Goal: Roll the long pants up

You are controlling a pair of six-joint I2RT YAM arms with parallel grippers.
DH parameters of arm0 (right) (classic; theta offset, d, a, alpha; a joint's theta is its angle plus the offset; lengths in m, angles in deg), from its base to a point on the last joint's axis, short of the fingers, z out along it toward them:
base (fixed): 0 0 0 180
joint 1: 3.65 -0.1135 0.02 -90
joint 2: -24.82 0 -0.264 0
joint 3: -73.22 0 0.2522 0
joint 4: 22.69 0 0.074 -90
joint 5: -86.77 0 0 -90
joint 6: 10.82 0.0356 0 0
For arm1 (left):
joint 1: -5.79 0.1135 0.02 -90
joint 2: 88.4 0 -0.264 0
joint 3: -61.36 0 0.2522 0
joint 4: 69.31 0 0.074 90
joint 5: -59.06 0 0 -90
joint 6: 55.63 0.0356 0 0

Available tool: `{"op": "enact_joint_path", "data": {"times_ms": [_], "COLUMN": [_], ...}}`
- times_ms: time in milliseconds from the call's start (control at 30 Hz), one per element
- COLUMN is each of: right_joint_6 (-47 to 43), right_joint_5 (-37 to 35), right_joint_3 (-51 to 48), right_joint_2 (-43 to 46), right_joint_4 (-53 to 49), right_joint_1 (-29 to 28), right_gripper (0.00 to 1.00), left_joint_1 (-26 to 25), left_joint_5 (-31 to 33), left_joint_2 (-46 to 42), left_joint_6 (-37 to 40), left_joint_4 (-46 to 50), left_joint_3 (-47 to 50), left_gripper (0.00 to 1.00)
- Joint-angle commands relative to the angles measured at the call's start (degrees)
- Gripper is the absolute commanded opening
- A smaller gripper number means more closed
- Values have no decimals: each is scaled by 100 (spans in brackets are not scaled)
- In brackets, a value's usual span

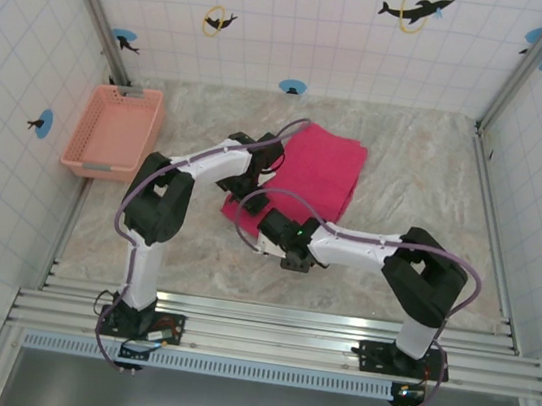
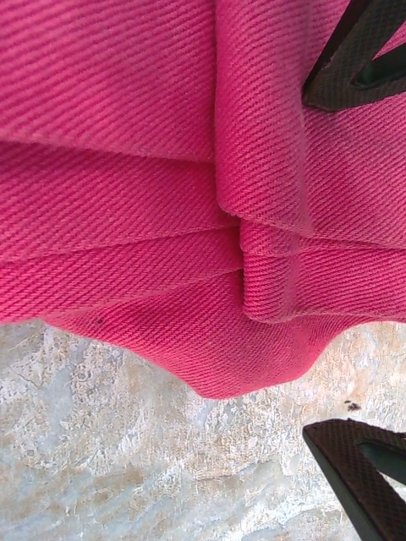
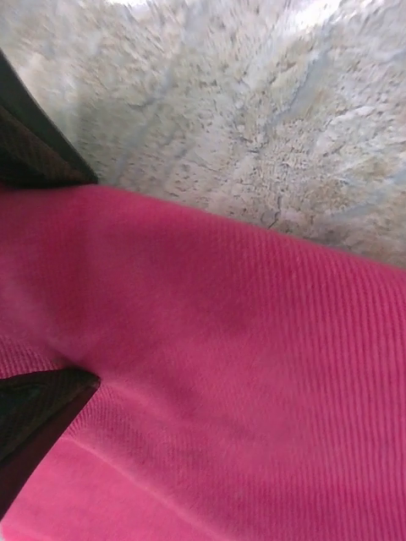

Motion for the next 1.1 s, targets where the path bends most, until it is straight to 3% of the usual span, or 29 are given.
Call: {"op": "enact_joint_path", "data": {"times_ms": [0, 133, 200, 267, 600, 867, 1067], "right_joint_6": [-137, -122, -53, 7, -38, 5, 727], "right_joint_5": [-25, 153, 353, 880, 2822, 6103, 8164], "right_joint_3": [60, 317, 493, 790, 1332, 2304, 2223], "right_joint_2": [-429, -688, -769, -859, -808, -724, -872], "right_joint_4": [96, -93, -260, -610, -1444, -3016, -2852], "right_joint_1": [115, 240, 383, 568, 912, 1591, 2615], "right_gripper": [58, 57, 50, 32, 5, 5, 5], "left_joint_1": [8, 12, 14, 12, 268, 916, 1005], "left_joint_5": [-8, -62, -105, -147, -452, -356, -203], "left_joint_2": [157, 98, 56, 40, -245, -541, -543], "left_joint_6": [103, 122, 120, 138, 67, -87, -71], "left_joint_4": [168, 138, 125, 180, 503, 997, 1263], "left_joint_3": [-125, -75, -62, -118, -532, -1207, -1789], "left_gripper": [96, 96, 96, 97, 97, 97, 97]}}
